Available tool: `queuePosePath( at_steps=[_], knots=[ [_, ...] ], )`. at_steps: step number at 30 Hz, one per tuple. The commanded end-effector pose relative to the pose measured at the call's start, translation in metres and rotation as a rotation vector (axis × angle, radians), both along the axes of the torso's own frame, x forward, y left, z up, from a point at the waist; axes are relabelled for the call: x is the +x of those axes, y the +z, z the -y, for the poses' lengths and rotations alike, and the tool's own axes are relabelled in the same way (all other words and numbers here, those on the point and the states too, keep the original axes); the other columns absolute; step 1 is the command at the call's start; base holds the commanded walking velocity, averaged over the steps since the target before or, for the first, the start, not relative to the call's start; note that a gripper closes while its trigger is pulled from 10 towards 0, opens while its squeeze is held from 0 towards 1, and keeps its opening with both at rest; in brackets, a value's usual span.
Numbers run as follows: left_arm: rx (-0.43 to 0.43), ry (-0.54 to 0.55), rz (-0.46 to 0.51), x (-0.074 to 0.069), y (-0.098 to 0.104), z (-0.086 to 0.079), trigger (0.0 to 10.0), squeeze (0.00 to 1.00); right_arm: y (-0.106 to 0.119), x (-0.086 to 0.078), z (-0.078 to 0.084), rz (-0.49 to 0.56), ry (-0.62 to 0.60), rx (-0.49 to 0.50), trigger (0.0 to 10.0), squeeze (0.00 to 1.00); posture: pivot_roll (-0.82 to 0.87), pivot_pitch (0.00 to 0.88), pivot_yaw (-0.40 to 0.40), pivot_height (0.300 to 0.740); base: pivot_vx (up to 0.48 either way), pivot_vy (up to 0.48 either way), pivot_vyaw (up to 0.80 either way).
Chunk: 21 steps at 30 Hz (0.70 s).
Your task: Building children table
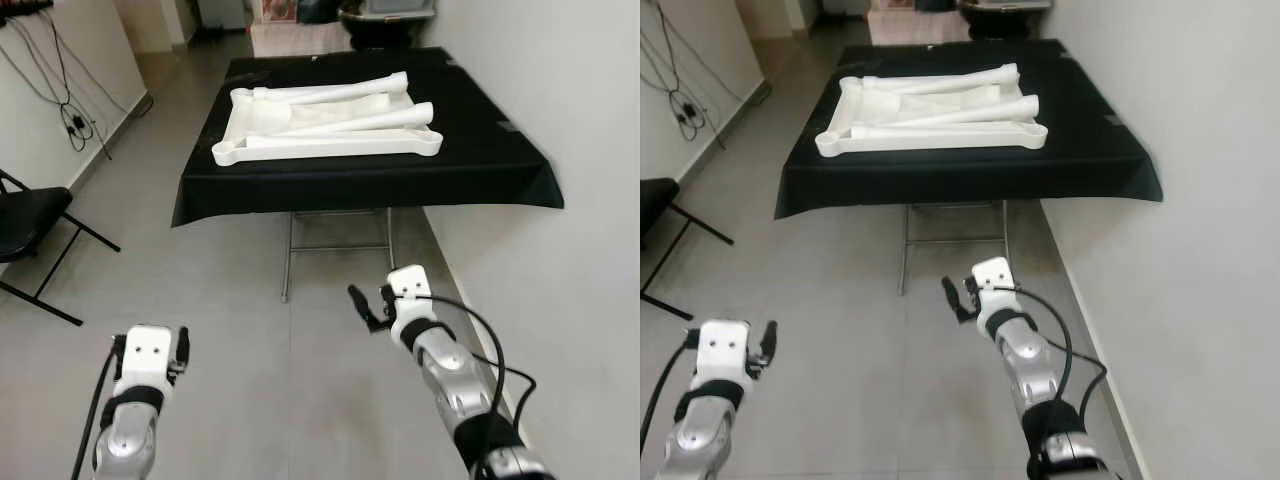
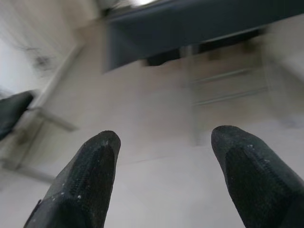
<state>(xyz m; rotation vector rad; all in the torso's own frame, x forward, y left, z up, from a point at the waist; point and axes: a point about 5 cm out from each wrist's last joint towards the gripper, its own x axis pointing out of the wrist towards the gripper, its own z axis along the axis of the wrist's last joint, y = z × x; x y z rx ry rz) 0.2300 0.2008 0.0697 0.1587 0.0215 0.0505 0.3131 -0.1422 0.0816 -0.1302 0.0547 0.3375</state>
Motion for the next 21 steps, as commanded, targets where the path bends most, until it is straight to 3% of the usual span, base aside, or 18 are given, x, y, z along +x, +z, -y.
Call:
queuePosePath(
  at_steps=[1, 4, 7, 9, 11, 16, 21],
  knots=[
    [-0.022, -0.044, 0.021, -0.007, 0.004, 0.015, 10.0, 0.0, 0.011, -0.006, -0.011, 0.043, 0.039, 0.026, 10.0, 0.0, 0.0, 0.0, 0.046, 0.74, 0.0, 0.0, 0.0],
    [-0.011, -0.046, 0.034, -0.015, 0.001, 0.031, 10.0, 0.0, 0.013, -0.014, -0.021, 0.077, 0.075, 0.005, 10.0, 0.0, -0.01, 0.0, 0.046, 0.74, 0.0, 0.0, 0.0],
    [0.064, -0.088, 0.018, -0.021, -0.002, 0.042, 10.0, 0.0, 0.012, -0.017, -0.024, 0.094, 0.109, -0.03, 10.0, 0.0, -0.01, 0.0, 0.048, 0.74, 0.0, 0.0, 0.0],
    [0.064, -0.057, 0.021, -0.022, 0.001, 0.039, 10.0, 0.0, 0.012, -0.016, -0.024, 0.093, 0.108, -0.027, 10.0, 0.0, 0.0, 0.0, 0.045, 0.74, 0.0, 0.0, 0.0],
    [-0.025, 0.03, -0.01, -0.025, 0.013, 0.028, 10.0, 0.0, 0.018, -0.017, -0.022, 0.061, 0.094, -0.004, 10.0, 0.0, 0.0, 0.0, 0.048, 0.74, 0.0, 0.0, 0.0],
    [-0.072, 0.055, 0.012, -0.023, 0.023, 0.024, 10.0, 0.0, 0.023, -0.017, -0.023, 0.068, 0.094, -0.022, 10.0, 0.0, 0.0, 0.0, 0.045, 0.74, 0.0, 0.0, 0.0],
    [-0.049, 0.065, 0.034, -0.017, 0.028, 0.025, 10.0, 0.0, 0.024, -0.017, -0.022, 0.065, 0.081, -0.028, 10.0, 0.0, -0.01, 0.0, 0.044, 0.74, 0.0, 0.0, 0.0]
  ],
)
